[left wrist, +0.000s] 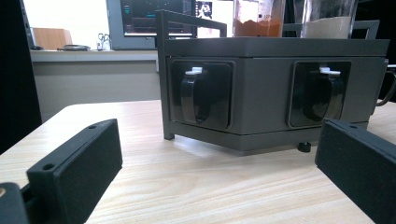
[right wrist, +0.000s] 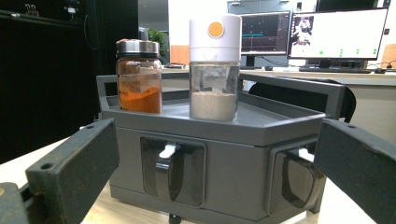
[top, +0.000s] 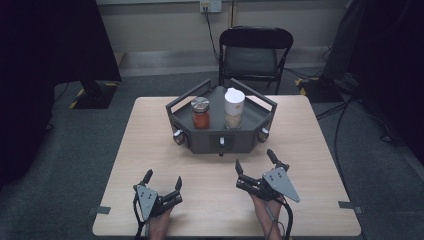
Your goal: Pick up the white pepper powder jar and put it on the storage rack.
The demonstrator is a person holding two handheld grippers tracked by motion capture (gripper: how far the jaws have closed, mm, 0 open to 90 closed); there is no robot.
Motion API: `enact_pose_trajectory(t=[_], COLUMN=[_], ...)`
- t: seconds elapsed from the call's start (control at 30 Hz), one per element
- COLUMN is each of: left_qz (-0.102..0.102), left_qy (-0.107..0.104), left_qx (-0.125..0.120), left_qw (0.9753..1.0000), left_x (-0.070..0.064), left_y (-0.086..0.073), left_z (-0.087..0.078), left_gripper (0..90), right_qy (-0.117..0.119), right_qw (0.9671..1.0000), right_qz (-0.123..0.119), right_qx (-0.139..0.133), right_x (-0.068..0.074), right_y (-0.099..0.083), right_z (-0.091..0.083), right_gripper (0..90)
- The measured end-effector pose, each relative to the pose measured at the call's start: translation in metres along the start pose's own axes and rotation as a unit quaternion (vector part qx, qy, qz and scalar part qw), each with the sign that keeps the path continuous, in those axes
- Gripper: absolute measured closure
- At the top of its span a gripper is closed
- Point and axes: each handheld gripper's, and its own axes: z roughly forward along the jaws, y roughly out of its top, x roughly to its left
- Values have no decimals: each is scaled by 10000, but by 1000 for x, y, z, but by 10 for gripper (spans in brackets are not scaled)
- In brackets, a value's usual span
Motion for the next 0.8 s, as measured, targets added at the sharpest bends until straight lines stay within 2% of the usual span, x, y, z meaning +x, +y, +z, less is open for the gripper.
enact_pose_trajectory(t=[0.13,0.47,0.8], left_qz=[-1,0,0], left_qy=[0,0,0], left_qx=[0,0,0], left_qw=[10000,10000,10000], left_x=[0,0,0], left_y=[0,0,0], left_z=[0,0,0], left_gripper=[1,0,0], right_qy=[-44,-358,-366], right_qw=[10000,9993,9989], right_qz=[15,-84,-155], right_qx=[-78,35,258], right_x=[1,13,21], right_y=[-8,-28,-47], right_z=[-6,-14,-21], right_gripper=[0,0,0])
